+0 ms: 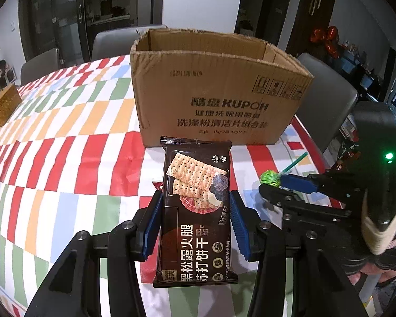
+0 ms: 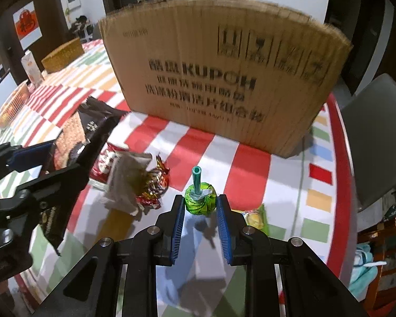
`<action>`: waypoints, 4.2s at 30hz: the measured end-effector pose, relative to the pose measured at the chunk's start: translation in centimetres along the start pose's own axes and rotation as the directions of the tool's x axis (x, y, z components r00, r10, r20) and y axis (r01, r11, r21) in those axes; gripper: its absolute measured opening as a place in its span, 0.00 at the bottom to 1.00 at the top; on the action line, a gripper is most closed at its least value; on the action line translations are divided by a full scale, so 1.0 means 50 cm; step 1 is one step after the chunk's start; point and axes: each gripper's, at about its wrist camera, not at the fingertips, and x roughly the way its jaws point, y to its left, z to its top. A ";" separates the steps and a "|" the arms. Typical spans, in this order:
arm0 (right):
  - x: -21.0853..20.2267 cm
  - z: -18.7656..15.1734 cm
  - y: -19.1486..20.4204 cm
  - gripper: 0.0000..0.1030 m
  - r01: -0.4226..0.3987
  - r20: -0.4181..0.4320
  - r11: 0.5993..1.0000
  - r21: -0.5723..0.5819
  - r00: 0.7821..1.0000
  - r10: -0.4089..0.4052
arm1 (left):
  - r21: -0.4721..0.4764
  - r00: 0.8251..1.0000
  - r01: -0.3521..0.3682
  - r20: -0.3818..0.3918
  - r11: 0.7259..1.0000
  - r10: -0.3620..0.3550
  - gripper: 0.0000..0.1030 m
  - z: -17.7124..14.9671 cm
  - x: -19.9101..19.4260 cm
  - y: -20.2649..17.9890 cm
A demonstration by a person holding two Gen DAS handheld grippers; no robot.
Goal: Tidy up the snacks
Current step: 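Grasp the green lollipop with the right tool while the left tool lifts the cracker packet, then carry the lollipop over the box and open the right tool while the left tool releases the cracker packet inside, then move both open tools back down to the remaining snacks on the table, then grasp the yellow-green candy packet with the right tool while the left tool grasps the white packet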
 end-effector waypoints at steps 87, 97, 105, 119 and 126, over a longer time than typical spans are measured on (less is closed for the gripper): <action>-0.214 0.089 -0.047 0.47 0.091 0.267 0.986 0.137 0.955 -0.126 | 0.158 0.985 -0.068 0.171 0.985 0.041 0.64 0.131 -0.092 -0.022; -0.168 0.008 -0.055 0.47 0.083 0.184 0.981 0.174 0.976 -0.115 | 0.126 0.995 -0.052 0.086 0.991 0.042 0.63 0.049 -0.060 -0.012; -0.121 -0.034 -0.045 0.47 0.085 0.108 0.982 0.167 0.989 -0.104 | 0.113 1.000 -0.026 0.008 0.993 0.025 0.63 0.000 -0.012 -0.002; -0.045 -0.067 -0.072 0.47 0.109 0.007 0.976 0.188 0.994 -0.112 | 0.105 0.997 0.019 -0.072 0.994 -0.012 0.53 -0.016 0.077 0.002; -0.015 -0.064 -0.083 0.48 0.100 -0.015 0.974 0.203 0.995 -0.099 | 0.079 0.994 0.037 -0.101 0.996 -0.029 0.47 -0.005 0.117 0.006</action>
